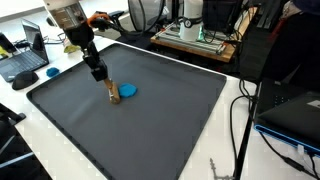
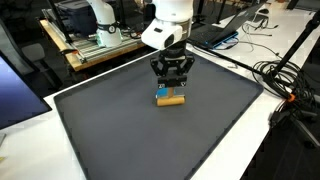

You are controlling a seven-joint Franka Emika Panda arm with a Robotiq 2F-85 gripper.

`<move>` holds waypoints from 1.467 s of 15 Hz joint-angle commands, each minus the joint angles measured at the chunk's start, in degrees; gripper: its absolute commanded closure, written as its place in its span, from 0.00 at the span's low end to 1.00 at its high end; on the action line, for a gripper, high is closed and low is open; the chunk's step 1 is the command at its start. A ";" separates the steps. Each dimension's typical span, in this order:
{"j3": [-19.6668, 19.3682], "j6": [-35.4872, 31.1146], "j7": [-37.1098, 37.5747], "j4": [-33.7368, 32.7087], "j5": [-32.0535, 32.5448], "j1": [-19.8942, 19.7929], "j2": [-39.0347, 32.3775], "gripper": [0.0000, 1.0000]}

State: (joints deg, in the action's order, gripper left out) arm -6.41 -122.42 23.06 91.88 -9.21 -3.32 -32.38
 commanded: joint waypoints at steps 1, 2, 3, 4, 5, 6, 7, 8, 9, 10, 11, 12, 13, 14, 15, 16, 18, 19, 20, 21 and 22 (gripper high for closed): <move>-0.24 -3.58 0.73 2.00 0.13 0.32 -0.79 0.78; -0.36 -3.42 0.83 2.40 0.38 0.42 -0.08 0.78; -0.40 -3.78 0.75 3.16 0.48 0.45 0.86 0.78; -0.57 -3.58 1.21 4.18 0.58 0.57 2.05 0.78; -0.51 -2.98 1.18 5.01 0.43 0.53 2.92 0.78; -0.63 -2.23 1.67 6.18 0.54 0.67 3.97 0.78; -0.61 -2.26 1.87 7.26 0.43 0.73 4.83 0.78; -0.61 -3.48 2.38 9.14 0.14 0.90 6.29 0.78; -0.77 -5.46 3.23 11.26 0.16 1.26 7.73 0.78; -1.41 -9.07 5.45 13.78 0.85 2.10 9.43 0.78; -1.55 -12.44 6.09 16.17 1.19 2.52 10.97 0.78; -2.38 -16.69 8.40 18.32 2.50 3.57 11.98 0.78; -2.89 -19.14 9.82 19.94 3.50 4.25 12.85 0.78; -3.87 -21.13 12.12 21.40 5.45 5.38 13.53 0.78; -4.01 -20.57 12.46 22.51 6.70 5.81 14.42 0.78; -4.83 -20.62 14.64 23.58 8.99 6.74 15.07 0.78; -4.76 -18.48 16.05 25.25 11.82 7.39 16.65 0.78; -4.31 -18.20 15.89 26.30 12.51 7.40 17.61 0.78; -4.00 -18.71 16.00 27.20 12.90 7.41 18.37 0.78; -3.79 -18.88 16.00 27.91 13.36 7.50 18.99 0.78; -3.33 -18.67 15.38 28.38 13.09 7.34 19.58 0.78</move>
State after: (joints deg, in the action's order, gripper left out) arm -10.23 -141.38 37.43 116.58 2.00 3.74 -17.25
